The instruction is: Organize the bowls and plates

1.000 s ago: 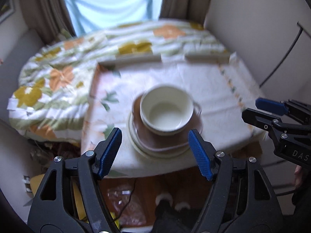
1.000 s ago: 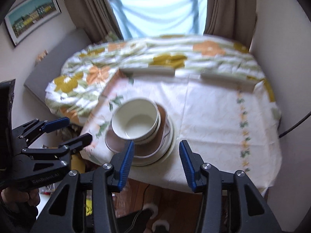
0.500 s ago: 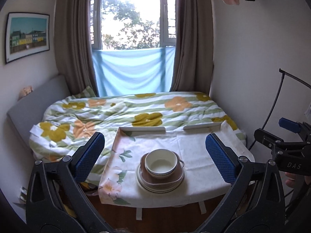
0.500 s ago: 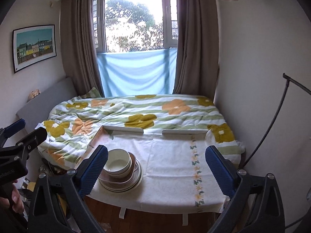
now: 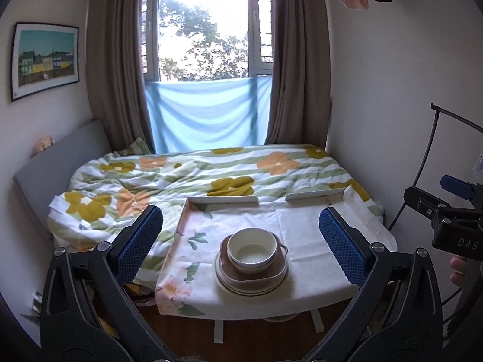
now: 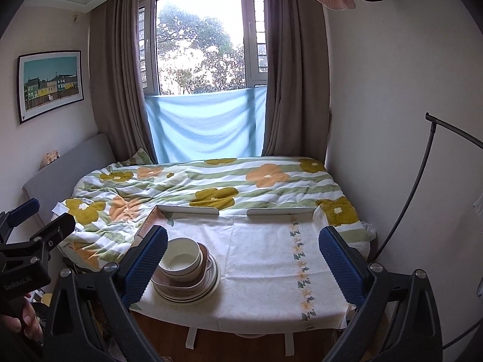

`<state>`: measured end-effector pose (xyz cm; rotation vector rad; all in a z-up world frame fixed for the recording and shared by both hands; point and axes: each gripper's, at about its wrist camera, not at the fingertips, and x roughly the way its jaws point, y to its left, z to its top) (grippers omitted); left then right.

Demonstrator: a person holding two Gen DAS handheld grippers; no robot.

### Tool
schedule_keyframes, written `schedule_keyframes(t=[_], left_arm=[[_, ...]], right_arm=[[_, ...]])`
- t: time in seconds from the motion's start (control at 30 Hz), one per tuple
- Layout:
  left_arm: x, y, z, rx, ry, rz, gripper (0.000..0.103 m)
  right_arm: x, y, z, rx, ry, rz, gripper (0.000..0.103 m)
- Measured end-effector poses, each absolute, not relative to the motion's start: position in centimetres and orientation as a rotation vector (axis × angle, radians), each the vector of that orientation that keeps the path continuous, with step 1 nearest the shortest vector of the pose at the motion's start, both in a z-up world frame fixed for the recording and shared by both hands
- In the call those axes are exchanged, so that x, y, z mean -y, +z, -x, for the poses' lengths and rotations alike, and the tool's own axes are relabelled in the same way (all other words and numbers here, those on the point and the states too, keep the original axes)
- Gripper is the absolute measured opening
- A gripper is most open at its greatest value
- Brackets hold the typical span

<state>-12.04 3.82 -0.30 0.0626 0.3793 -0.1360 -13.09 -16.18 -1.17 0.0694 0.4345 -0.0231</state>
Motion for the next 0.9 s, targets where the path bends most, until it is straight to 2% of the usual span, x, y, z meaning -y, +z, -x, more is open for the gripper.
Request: schedule_keyframes(t=[0.9], left_arm=[[-3.8, 0.0, 11.5, -0.357, -0.119, -0.095, 0.103]], right_arm=[[15.2, -1.1, 12.1, -0.43, -0.011, -0.063, 0.1]])
